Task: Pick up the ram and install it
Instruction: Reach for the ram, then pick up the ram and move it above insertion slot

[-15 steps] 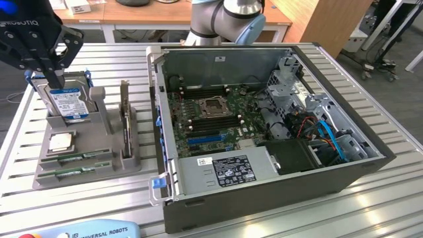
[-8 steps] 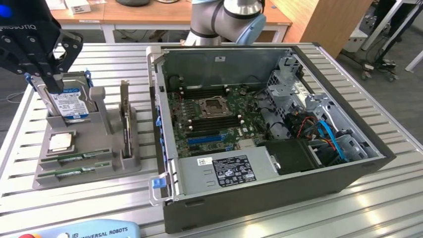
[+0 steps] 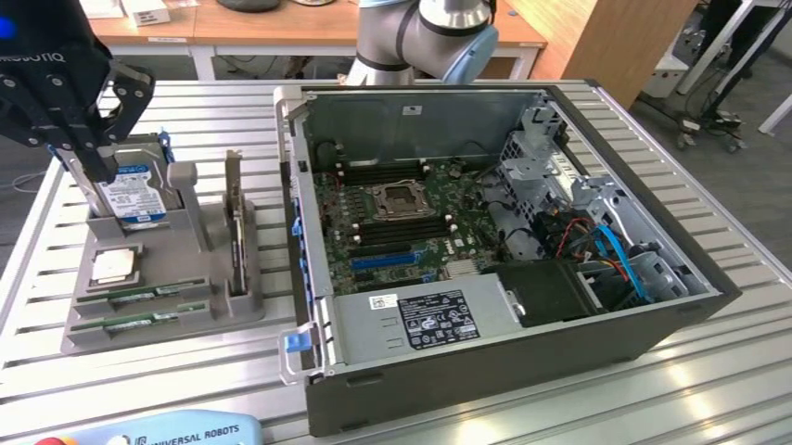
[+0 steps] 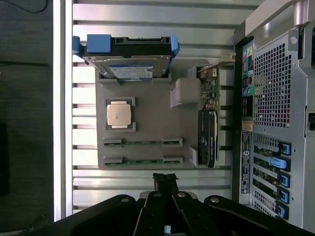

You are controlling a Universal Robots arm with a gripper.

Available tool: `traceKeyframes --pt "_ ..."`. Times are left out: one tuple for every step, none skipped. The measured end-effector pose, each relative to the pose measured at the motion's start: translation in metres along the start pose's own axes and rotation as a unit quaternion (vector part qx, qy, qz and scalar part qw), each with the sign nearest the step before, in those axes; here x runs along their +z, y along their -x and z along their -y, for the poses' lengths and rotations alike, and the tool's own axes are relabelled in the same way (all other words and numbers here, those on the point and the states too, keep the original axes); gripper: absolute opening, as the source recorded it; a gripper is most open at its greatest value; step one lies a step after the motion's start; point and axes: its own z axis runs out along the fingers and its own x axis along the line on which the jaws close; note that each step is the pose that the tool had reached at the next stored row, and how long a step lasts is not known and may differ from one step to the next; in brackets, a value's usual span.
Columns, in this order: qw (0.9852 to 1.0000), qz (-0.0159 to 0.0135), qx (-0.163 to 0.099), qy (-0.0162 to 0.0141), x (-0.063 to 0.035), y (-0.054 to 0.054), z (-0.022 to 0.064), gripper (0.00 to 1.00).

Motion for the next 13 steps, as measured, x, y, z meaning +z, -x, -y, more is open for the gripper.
traceKeyframes --pt "1.0 0.0 0.0 0.0 0.0 0.0 0.0 0.1" --pt "1.0 0.0 0.0 0.0 0.0 0.0 0.0 0.1" --pt "1.0 0.0 0.0 0.0 0.0 0.0 0.0 0.1" --pt "1.0 0.0 0.0 0.0 0.0 0.0 0.0 0.1" --pt "1.0 0.0 0.0 0.0 0.0 0.0 0.0 0.1" --pt "1.0 0.0 0.0 0.0 0.0 0.0 0.0 0.1" --pt "1.0 0.0 0.0 0.0 0.0 0.0 0.0 0.1" --pt "1.0 0.0 0.0 0.0 0.0 0.0 0.0 0.1" --pt "1.0 0.0 0.0 0.0 0.0 0.0 0.0 0.1" --pt "1.0 0.0 0.0 0.0 0.0 0.0 0.0 0.1" --pt "1.0 0.0 0.0 0.0 0.0 0.0 0.0 0.1" --pt "1.0 0.0 0.0 0.0 0.0 0.0 0.0 0.1" --pt "1.0 0.0 0.0 0.0 0.0 0.0 0.0 0.1"
